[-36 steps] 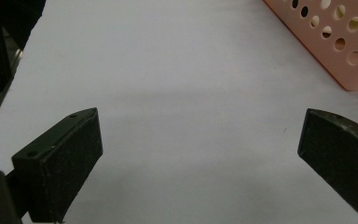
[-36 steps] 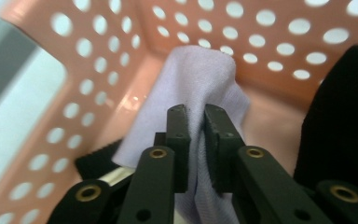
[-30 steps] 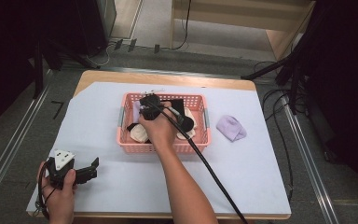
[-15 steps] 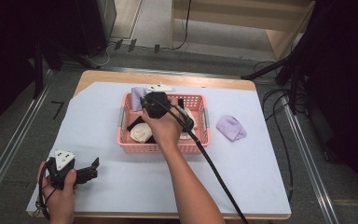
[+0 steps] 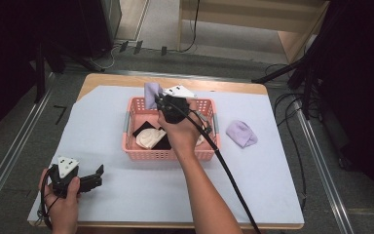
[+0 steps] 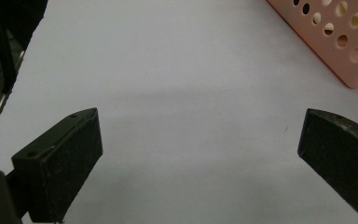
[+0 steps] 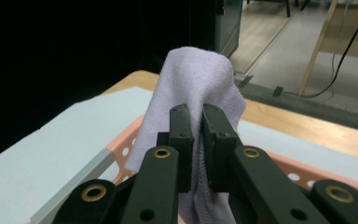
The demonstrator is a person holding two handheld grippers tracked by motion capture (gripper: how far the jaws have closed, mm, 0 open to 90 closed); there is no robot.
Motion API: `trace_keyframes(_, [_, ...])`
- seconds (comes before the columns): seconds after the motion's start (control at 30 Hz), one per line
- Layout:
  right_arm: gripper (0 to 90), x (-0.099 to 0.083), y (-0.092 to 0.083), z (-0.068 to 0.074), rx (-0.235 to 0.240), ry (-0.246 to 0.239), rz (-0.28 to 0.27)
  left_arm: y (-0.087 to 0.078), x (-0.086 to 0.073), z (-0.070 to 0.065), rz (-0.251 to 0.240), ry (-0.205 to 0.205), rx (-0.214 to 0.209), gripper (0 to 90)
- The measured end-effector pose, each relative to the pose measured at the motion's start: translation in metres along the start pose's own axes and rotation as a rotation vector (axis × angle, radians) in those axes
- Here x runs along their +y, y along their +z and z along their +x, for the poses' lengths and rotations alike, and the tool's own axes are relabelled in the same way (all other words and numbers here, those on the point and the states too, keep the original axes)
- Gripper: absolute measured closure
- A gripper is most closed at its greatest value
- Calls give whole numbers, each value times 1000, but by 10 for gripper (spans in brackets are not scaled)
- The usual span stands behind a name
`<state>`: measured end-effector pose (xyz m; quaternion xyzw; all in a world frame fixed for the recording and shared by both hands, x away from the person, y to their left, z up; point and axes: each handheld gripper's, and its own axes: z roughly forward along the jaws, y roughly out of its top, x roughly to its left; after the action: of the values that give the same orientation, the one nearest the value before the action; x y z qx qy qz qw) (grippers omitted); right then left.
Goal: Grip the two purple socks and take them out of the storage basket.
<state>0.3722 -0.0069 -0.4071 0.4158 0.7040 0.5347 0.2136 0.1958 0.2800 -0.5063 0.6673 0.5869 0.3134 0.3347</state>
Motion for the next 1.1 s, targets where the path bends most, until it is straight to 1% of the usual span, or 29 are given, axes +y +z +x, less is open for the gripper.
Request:
trace_keyframes(0.07, [840, 1, -4, -2, 0, -6, -23, 0, 0, 0, 4, 1, -1, 5])
trace_keyframes(0.1, [840, 2, -8, -5, -6, -6, -50, 0, 0, 0, 5, 4, -1, 5])
trace_keyframes(0.13, [840, 2, -8, -5, -6, -6, -50, 0, 0, 0, 4, 4, 3, 5])
trace_keyframes(0.27, [840, 4, -16, -12, -20, -4, -93, 0, 0, 0, 4, 6, 2, 5])
trace_keyframes(0.37, [840, 5, -20, -15, -34, -5, -102, 0, 0, 0, 4, 11, 3, 5])
trace_keyframes(0.4, [840, 6, -24, -19, -40, -2, -114, 0, 0, 0, 4, 11, 3, 5])
trace_keyframes(0.47, [839, 6, -26, -22, -45, -5, -121, 0, 0, 0, 5, 12, 4, 5])
trace_keyframes(0.5, [840, 7, -31, -26, -58, -5, -133, 0, 0, 0, 3, 14, 3, 5])
trace_keyframes(0.53, [840, 7, -31, -26, -58, -5, -133, 0, 0, 0, 5, 14, 3, 5])
trace_keyframes(0.57, [840, 8, -36, -30, -70, -5, -139, 0, 0, 0, 6, 13, 4, 5])
trace_keyframes(0.6, [840, 8, -36, -30, -70, -5, -139, 0, 0, 0, 5, 16, 5, 5])
trace_keyframes(0.83, [840, 8, -52, -53, -121, 6, -174, 0, 0, -1, 6, 17, 4, 5])
trace_keyframes(0.9, [840, 7, -58, -61, -134, 17, -169, 0, 0, -1, 6, 19, 4, 5])
trace_keyframes(0.93, [840, 5, -62, -67, -150, 17, -171, 0, 0, -1, 9, 20, 5, 5])
trace_keyframes(0.97, [840, 4, -65, -71, -157, 21, -171, 0, 0, -1, 8, 20, 6, 5])
trace_keyframes(1.0, [840, 4, -65, -71, -157, 21, -171, 0, 0, -1, 8, 20, 6, 5])
trace_keyframes(1.1, [840, 2, -73, -82, -187, 21, -174, 0, 0, -1, 8, 19, 4, 5])
